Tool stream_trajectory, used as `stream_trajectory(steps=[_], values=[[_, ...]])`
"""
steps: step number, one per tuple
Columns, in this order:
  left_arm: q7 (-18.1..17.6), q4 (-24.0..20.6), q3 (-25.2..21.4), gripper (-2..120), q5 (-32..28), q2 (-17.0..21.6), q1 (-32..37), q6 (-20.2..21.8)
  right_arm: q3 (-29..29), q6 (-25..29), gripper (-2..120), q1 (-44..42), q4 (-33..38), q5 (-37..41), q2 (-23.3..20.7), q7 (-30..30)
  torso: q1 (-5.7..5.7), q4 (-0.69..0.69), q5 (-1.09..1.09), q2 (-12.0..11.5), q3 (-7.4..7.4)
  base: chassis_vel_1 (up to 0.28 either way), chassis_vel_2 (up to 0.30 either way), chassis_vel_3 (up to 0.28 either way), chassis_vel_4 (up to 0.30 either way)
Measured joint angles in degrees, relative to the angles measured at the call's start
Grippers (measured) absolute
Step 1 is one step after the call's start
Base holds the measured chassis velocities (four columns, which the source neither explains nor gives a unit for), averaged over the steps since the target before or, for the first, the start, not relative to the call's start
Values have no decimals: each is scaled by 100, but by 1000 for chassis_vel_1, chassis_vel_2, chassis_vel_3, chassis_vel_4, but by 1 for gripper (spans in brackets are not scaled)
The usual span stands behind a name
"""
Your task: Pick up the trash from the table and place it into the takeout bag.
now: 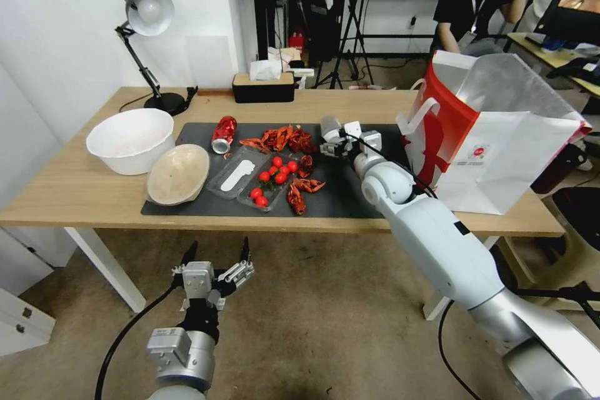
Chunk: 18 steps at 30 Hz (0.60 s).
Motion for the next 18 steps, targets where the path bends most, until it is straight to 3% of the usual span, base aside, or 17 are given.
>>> stream_trajectory(steps=[8,18], values=[[0,-6,0,100,5,-7,12,0,6,-1,100,-10,0,14,-5,-16,0,0,0,0,0,0,0,0,0],[0,-7,6,100,19,-23,19,-1,20,45,68,-22,-9,41,-14,-67,0,0,0,0,0,0,0,0,0]])
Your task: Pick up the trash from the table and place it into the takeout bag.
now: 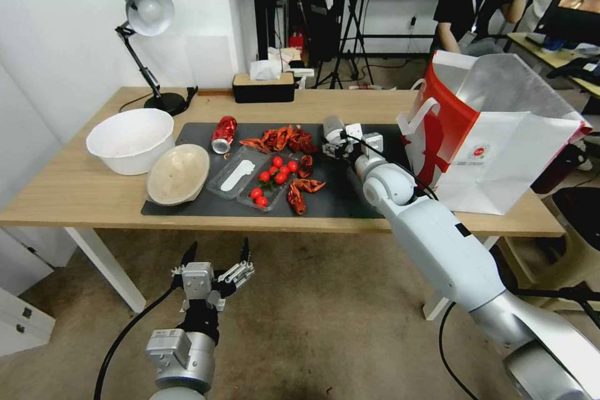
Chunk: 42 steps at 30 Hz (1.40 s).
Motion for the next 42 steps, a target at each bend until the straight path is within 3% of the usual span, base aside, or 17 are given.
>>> stream_trajectory(steps=[5,13,21,32,37,42], values=[[-3,-55,23,100,51,-13,64,-12,71,15,60,-95,108,27,-87,-17,0,0,0,0,0,0,0,0,0],[-6,-108,41,100,99,-15,134,-26,176,1,60,-244,409,125,-180,36,0,0,0,0,0,0,0,0,0],[-8,-133,78,100,154,-37,156,-36,386,-2,60,-294,1270,233,-497,118,0,0,0,0,0,0,0,0,0],[-9,-176,118,100,240,-90,160,-40,949,-21,60,-299,2482,525,-1139,204,0,0,0,0,0,0,0,0,0],[-9,-190,88,100,240,-90,186,-39,1483,-29,60,-383,3101,735,-1568,296,0,-1,1,0,0,0,0,0,0],[-10,-165,102,100,244,-113,181,-41,1985,-183,60,-548,3675,856,-2012,798,0,-1,0,0,0,0,0,0,0]])
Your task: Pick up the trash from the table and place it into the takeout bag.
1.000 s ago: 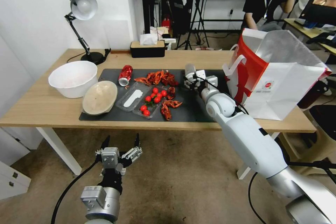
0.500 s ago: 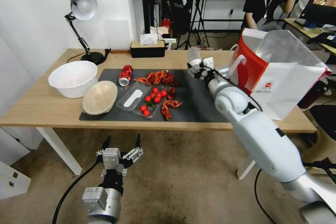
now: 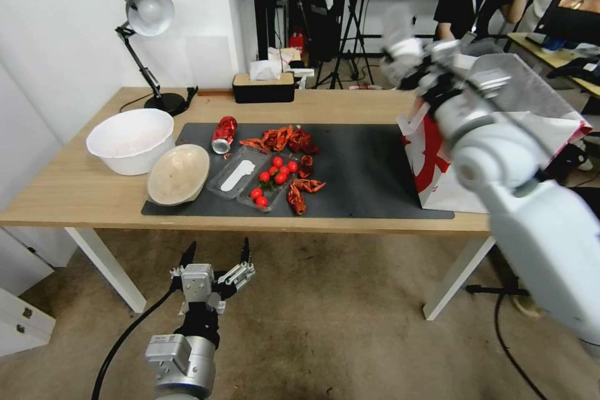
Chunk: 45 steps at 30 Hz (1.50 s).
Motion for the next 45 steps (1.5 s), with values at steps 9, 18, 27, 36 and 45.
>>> stream_trajectory(steps=[9,18,27,36,45], values=[[0,72,35,100,6,-5,-67,0,695,-505,59,-833,320,105,-332,1017,0,-1,2,0,0,0,0,0,0],[0,106,20,100,-5,10,-142,15,1000,-411,71,-1217,188,103,-253,1163,2,1,0,0,0,0,0,0,0],[0,90,8,100,-22,28,-116,14,969,-381,98,-1205,158,0,-201,1148,2,1,-1,0,0,0,0,0,0],[1,47,5,100,-26,39,-99,14,950,-18,100,-1279,390,464,-222,952,2,1,-1,0,0,0,0,0,0],[5,2,-2,100,-37,42,-73,3,1051,1030,100,-2127,1068,649,-157,-94,1,0,-1,0,1,0,0,0,0]])
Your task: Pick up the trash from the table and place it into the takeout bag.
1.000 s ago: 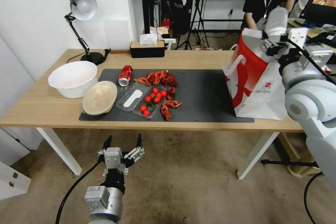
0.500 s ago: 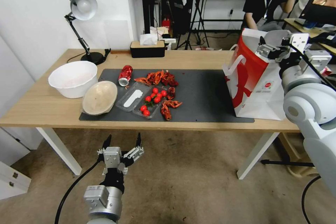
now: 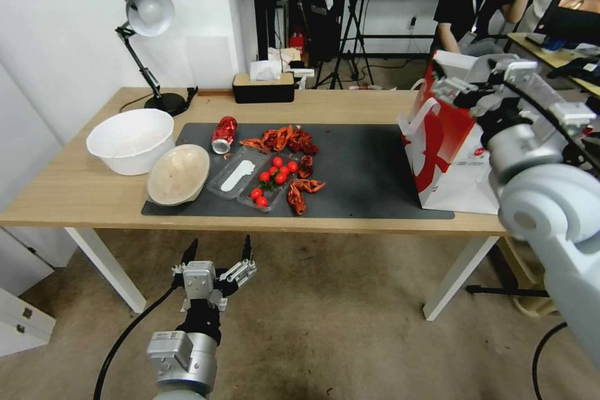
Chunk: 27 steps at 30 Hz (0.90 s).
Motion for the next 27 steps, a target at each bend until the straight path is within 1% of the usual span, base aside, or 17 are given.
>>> stream_trajectory(steps=[2,3,4,7,8,10,12,13,15,16,17,18,20,21,22,25,27], values=[[1,-1,-6,100,-5,2,4,-4,23,116,100,-175,84,-48,32,-111,0,0,0,0,0,0,0,0,0],[1,-2,-24,100,-25,10,6,-12,57,449,100,-733,293,-318,156,-310,0,0,0,0,0,0,0,0,0],[1,-2,-24,100,-25,10,6,-12,57,449,100,-733,293,-318,156,-310,0,0,0,0,0,0,0,0,0],[1,-31,-33,100,-62,28,14,-29,191,1042,100,-1732,429,-968,449,-686,0,-1,0,0,0,0,0,0,0],[1,-31,-33,100,-62,28,14,-29,191,1042,100,-1732,429,-968,449,-686,0,-1,0,0,0,0,0,0,0],[0,-69,-44,100,-106,37,9,-30,243,1506,100,-2333,422,-1308,721,-908,-1,0,2,0,0,0,0,0,0],[-2,-101,-100,100,-193,73,-42,-29,292,2200,100,-3084,277,-1645,1094,-1173,-2,0,-1,0,-1,0,0,0,0],[-2,-101,-100,100,-193,73,-42,-29,292,2200,100,-3084,277,-1645,1094,-1173,-2,0,-1,0,-1,0,0,0,0],[-5,-115,-137,100,-265,99,-67,-23,269,2672,100,-3597,94,-1895,1361,-1226,-2,-2,-1,1,-1,0,0,0,0],[-5,-115,-137,100,-265,99,-67,-23,269,2672,100,-3597,94,-1895,1361,-1226,-2,-2,-1,1,-1,0,0,0,0],[-6,-118,-149,100,-305,113,-85,-19,191,3026,100,-3949,-95,-2027,1528,-1230,-2,-1,-1,0,-1,0,0,0,0],[-6,-118,-149,100,-322,121,-97,-18,143,3214,100,-4096,-228,-2064,1611,-1232,-2,-1,0,1,-1,0,0,0,0],[-7,-118,-149,100,-332,126,-104,-18,119,3349,100,-4178,-326,-2084,1661,-1241,-2,-1,0,0,-1,0,0,0,0],[-7,-118,-148,100,-356,139,-119,-16,73,3645,100,-4283,-547,-2122,1765,-1277,-2,0,0,1,-1,0,0,0,0],[-7,-118,-148,100,-356,139,-119,-16,73,3645,100,-4283,-547,-2122,1765,-1277,-2,0,0,1,-1,0,0,0,0],[-8,-97,-145,100,-417,175,-192,-2,12,4044,100,-4359,-1003,-2177,1954,-1396,-2,1,0,0,-1,0,0,0,0],[-8,-78,-146,100,-449,185,-252,10,-1,4121,100,-4363,-1130,-2225,2000,-1416,-2,1,0,0,-1,0,0,0,0]])
